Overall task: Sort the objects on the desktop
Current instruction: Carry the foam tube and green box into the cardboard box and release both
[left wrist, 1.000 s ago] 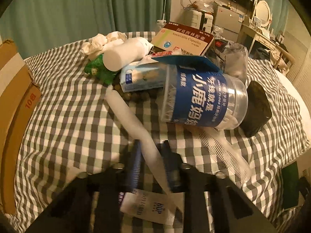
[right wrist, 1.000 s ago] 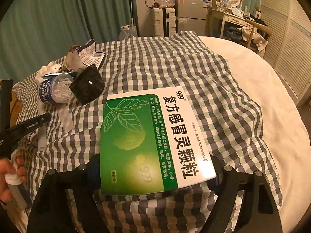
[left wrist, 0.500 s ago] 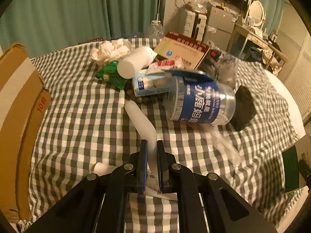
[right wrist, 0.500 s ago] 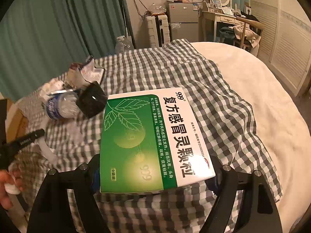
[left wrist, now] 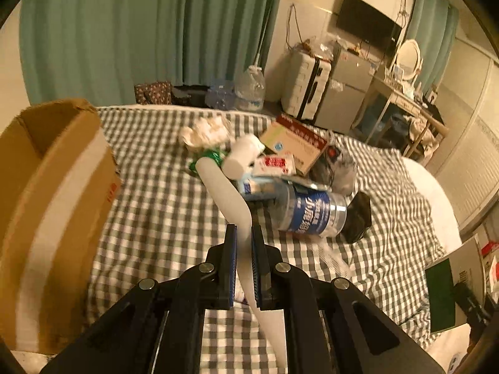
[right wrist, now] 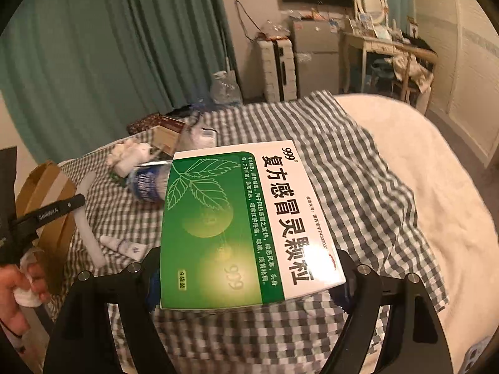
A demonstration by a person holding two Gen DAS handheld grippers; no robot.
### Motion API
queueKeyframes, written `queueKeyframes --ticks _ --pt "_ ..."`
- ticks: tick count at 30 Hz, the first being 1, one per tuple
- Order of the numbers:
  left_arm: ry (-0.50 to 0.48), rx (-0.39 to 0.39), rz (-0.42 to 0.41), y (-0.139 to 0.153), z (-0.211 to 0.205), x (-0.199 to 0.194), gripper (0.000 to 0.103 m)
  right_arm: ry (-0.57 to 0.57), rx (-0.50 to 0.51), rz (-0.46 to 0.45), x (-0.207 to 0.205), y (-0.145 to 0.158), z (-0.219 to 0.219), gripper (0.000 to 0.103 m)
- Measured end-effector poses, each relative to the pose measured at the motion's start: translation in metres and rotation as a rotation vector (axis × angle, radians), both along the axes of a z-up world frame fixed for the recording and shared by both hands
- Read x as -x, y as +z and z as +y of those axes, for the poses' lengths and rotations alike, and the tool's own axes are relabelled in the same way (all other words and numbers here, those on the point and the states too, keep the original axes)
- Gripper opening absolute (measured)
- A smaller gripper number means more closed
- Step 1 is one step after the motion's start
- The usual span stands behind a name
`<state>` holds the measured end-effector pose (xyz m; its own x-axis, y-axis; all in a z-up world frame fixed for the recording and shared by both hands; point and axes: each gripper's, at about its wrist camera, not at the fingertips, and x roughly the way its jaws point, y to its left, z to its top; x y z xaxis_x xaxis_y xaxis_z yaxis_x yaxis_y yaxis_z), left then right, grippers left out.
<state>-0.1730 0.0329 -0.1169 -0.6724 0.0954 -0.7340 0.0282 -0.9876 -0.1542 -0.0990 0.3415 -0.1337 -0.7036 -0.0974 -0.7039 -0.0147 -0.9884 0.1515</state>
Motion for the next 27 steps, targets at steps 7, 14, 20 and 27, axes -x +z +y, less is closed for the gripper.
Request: queueKeyframes --ticks 7,14,20,27 --pt "0.023 -0.010 0.038 0.029 -0.031 -0.019 0.008 0.058 0.004 0.028 -0.013 0.028 -0.036 0.081" --pt "-0.020 -0.002 0.033 0.049 -0.051 -0.035 0.008 0.123 -0.020 0.040 -0.022 0.050 -0.082 0.081" --pt "-0.060 -0.005 0.054 0.071 -0.067 -0.047 0.008 0.199 -0.046 0.040 -0.028 0.069 -0.134 0.081" --pt "-0.085 0.048 0.087 0.102 -0.099 -0.056 0.008 0.269 -0.097 0.062 -0.035 0.088 -0.189 0.081"
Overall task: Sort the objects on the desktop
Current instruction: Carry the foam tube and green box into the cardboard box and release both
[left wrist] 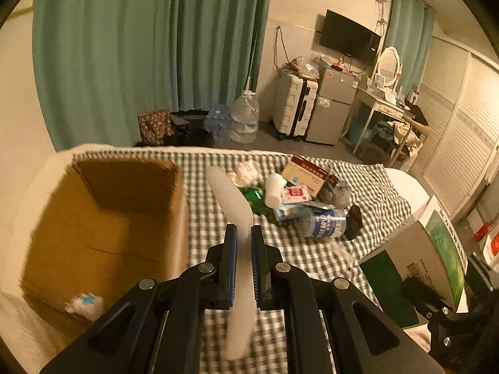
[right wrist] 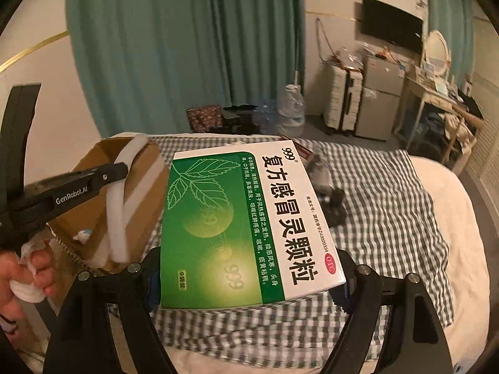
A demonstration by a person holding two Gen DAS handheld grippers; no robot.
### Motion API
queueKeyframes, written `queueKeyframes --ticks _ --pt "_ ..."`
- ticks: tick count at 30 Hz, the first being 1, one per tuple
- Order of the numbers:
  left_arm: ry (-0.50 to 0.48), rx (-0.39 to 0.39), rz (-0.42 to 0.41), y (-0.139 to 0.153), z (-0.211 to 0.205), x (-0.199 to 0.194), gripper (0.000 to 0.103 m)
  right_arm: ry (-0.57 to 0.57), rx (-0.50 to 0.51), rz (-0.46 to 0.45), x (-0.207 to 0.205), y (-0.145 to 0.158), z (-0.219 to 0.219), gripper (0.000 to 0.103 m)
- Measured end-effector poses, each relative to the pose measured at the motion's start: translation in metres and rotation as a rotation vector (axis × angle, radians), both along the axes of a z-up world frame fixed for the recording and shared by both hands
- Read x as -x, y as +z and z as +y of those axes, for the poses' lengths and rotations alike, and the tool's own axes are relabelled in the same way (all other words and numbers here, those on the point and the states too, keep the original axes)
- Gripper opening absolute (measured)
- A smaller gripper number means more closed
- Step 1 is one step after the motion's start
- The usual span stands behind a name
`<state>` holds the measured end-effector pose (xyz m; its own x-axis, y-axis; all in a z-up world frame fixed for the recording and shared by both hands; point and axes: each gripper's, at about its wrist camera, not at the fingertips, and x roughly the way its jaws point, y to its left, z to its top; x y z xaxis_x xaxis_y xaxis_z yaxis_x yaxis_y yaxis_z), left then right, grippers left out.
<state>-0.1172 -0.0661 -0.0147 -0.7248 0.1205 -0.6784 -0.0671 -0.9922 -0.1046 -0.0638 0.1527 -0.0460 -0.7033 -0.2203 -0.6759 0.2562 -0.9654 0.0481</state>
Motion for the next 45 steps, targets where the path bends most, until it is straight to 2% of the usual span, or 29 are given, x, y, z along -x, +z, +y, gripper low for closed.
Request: queueKeyframes --ticks 4,8,18,28,37,45 --pt "0.009 0.050 0.035 0.020 -0.018 -0.002 0.008 0.018 0.004 0.015 0.001 0.013 -0.022 0.081" --pt "0.033 0.065 0.069 0.038 -0.043 -0.004 0.008 0.041 0.001 0.035 0.002 0.024 -0.046 0.081" --pt "0.056 0.075 0.080 0.052 -0.096 -0.005 0.008 0.130 -0.036 0.048 0.004 0.034 -0.115 0.081" --pt "0.093 0.010 0.058 0.030 -0.154 -0.011 0.008 0.229 -0.074 0.022 0.001 0.026 -0.183 0.081" --pt "0.123 -0.034 0.050 0.005 -0.201 -0.014 0.008 0.278 -0.137 -0.016 0.007 0.006 -0.242 0.081" --pt "0.115 -0.055 0.010 -0.015 -0.214 -0.005 0.008 0.283 -0.161 -0.046 0.014 -0.011 -0.267 0.081"
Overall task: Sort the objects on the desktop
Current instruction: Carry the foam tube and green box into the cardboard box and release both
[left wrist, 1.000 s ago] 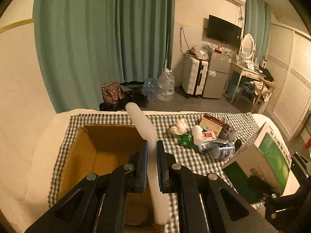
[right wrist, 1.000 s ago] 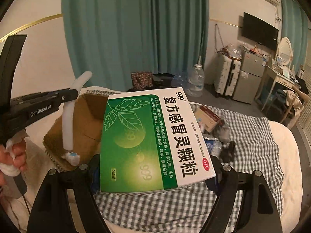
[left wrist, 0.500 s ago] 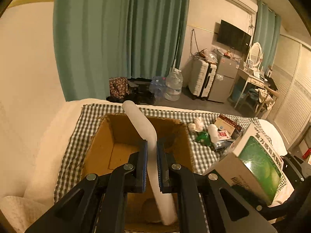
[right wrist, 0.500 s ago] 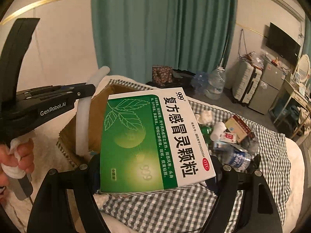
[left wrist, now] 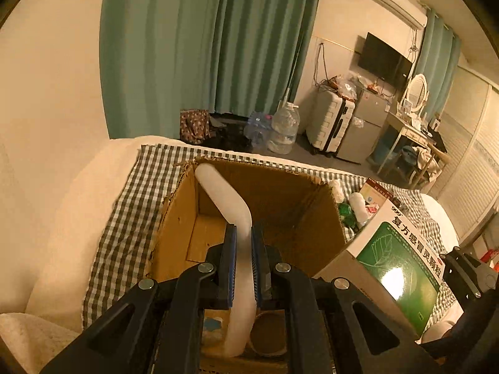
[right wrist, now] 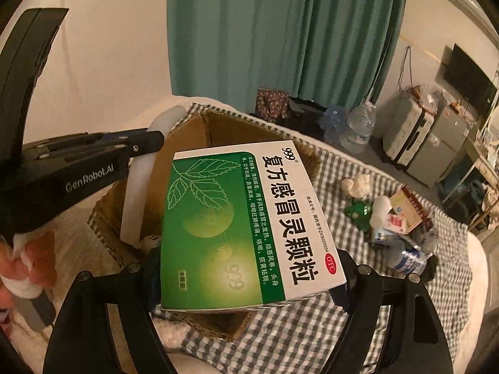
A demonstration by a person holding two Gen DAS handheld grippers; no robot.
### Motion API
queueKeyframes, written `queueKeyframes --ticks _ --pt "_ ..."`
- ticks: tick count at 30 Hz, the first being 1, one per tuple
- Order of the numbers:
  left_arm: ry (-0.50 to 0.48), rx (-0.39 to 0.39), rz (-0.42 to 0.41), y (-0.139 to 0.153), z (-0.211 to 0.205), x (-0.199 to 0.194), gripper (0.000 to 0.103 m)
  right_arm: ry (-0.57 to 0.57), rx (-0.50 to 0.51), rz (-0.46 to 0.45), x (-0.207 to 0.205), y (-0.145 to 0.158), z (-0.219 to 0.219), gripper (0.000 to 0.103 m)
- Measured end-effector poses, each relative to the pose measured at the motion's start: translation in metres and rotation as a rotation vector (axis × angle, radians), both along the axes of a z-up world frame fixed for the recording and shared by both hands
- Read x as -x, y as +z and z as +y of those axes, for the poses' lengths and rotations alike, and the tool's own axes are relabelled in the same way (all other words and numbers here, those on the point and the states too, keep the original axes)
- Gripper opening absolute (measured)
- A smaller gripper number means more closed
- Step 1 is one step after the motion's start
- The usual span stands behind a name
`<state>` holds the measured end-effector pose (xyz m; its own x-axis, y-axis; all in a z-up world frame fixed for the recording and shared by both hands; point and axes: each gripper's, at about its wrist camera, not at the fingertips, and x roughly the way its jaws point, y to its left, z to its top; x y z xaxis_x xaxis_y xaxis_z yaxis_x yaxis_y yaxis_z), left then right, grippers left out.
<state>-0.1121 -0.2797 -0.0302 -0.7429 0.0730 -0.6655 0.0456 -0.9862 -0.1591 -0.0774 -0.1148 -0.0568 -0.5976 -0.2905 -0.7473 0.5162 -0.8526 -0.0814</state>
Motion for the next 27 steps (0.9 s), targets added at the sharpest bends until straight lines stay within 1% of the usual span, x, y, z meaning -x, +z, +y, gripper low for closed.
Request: queueKeyframes --ticks 2,4,7,8,9,11,13,15,16,21,23,25,27 --pt "-0.004 0.002 -0.005 -0.003 0.000 0.001 0.010 -0.002 0.008 -0.009 0.001 -0.003 -0.001 0.081" --pt "0.000 0.000 -0.014 -0.006 -0.002 0.002 0.017 -0.001 -0.005 -0.009 0.003 -0.007 -0.005 0.081" --pt "0.016 0.008 -0.016 -0.008 -0.006 0.002 0.041 -0.008 -0.004 -0.021 0.006 -0.011 -0.007 0.081" --pt "0.022 0.017 -0.013 -0.008 -0.007 0.001 0.056 -0.010 -0.001 -0.025 0.008 -0.011 -0.008 0.081" --pt "0.032 0.023 -0.009 -0.009 -0.008 0.001 0.060 -0.012 -0.002 -0.025 0.009 -0.012 -0.010 0.081" --pt "0.041 0.030 -0.004 -0.010 -0.011 0.000 0.060 -0.011 -0.009 -0.023 0.012 -0.012 -0.011 0.081" --pt "0.054 0.035 -0.012 -0.012 -0.015 0.001 0.063 -0.011 -0.006 -0.025 0.011 -0.012 -0.014 0.081" --pt "0.078 0.034 -0.015 -0.014 -0.018 0.000 0.069 -0.007 0.000 -0.031 0.012 -0.014 -0.015 0.081" --pt "0.088 0.029 -0.017 -0.015 -0.020 0.000 0.070 -0.009 0.001 -0.032 0.012 -0.014 -0.015 0.081" --pt "0.110 0.021 -0.022 -0.016 -0.028 0.000 0.070 -0.003 0.033 -0.042 0.013 -0.013 -0.015 0.084" --pt "0.115 0.018 -0.023 -0.017 -0.031 0.000 0.070 -0.013 0.019 -0.028 0.015 -0.011 -0.017 0.084" --pt "0.119 0.009 -0.031 -0.019 -0.033 0.001 0.070 -0.027 -0.005 0.008 0.013 -0.009 -0.019 0.094" --pt "0.121 0.006 -0.037 -0.021 -0.034 0.002 0.070 -0.025 -0.012 0.025 0.012 -0.006 -0.021 0.095"
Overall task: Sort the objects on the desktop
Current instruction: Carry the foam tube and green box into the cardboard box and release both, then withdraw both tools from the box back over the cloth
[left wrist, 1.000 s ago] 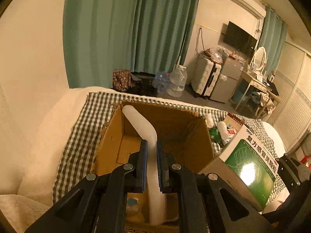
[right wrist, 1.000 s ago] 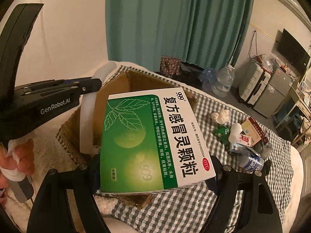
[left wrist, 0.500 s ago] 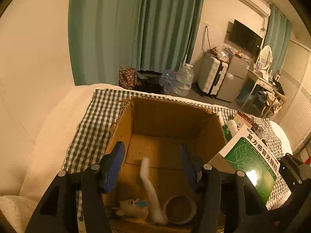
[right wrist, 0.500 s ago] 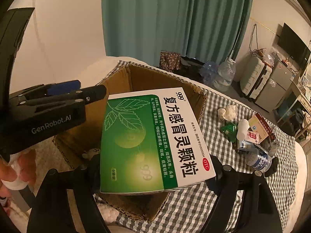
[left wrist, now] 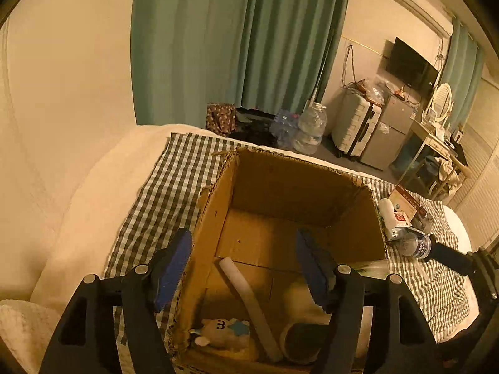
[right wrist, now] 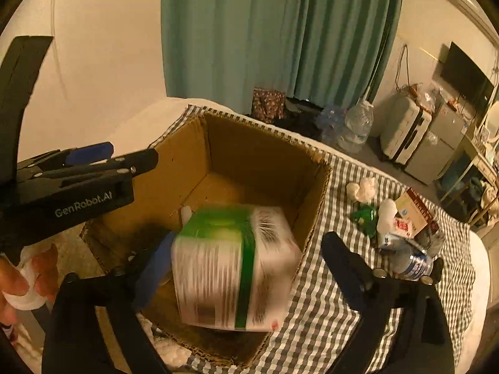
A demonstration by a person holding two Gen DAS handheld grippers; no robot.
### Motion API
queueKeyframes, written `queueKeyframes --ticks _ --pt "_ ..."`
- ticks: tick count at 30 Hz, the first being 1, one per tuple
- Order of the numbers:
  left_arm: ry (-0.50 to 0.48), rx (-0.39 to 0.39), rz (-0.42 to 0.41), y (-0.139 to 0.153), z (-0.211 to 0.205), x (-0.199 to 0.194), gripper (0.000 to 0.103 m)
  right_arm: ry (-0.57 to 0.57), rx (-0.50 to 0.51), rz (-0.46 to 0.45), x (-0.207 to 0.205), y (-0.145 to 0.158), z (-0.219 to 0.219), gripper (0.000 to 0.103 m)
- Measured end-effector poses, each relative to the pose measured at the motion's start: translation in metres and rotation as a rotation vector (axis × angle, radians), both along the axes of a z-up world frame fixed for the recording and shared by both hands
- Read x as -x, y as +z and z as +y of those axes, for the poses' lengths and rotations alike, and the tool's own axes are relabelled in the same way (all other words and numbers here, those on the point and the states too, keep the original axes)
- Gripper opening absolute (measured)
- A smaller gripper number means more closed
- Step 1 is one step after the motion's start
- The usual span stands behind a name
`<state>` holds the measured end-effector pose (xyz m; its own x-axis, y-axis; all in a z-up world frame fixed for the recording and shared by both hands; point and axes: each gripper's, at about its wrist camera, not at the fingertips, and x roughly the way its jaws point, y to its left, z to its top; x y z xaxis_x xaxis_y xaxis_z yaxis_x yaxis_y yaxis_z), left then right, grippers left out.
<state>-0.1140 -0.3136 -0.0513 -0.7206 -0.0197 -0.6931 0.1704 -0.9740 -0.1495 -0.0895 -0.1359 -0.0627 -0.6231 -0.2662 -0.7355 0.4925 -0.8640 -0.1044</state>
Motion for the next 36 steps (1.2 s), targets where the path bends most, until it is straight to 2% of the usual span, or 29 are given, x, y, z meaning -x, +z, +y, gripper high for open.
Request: queueKeyframes --ticks 8,17,21,29,33,36 --pt "-0.009 0.006 -0.010 -0.003 0.004 -0.001 0.070 -0.028 0.028 -0.014 0.003 0.002 0.008 0.096" --pt "-0.040 0.018 -0.025 -0.007 0.021 -0.004 0.070 -0.078 0.077 -0.038 0.003 0.005 0.038 0.096" --pt "-0.074 0.045 -0.028 -0.007 0.042 -0.011 0.077 -0.127 0.083 -0.030 0.000 0.009 0.068 0.096" --pt "-0.130 0.062 -0.065 -0.007 0.086 -0.023 0.081 -0.262 0.169 -0.019 -0.006 0.029 0.149 0.096" --pt "-0.137 0.083 -0.062 0.005 0.116 -0.026 0.085 -0.338 0.207 -0.006 -0.010 0.035 0.192 0.096" --pt "-0.159 0.108 -0.042 0.015 0.140 -0.031 0.091 -0.376 0.212 0.002 -0.013 0.034 0.222 0.096"
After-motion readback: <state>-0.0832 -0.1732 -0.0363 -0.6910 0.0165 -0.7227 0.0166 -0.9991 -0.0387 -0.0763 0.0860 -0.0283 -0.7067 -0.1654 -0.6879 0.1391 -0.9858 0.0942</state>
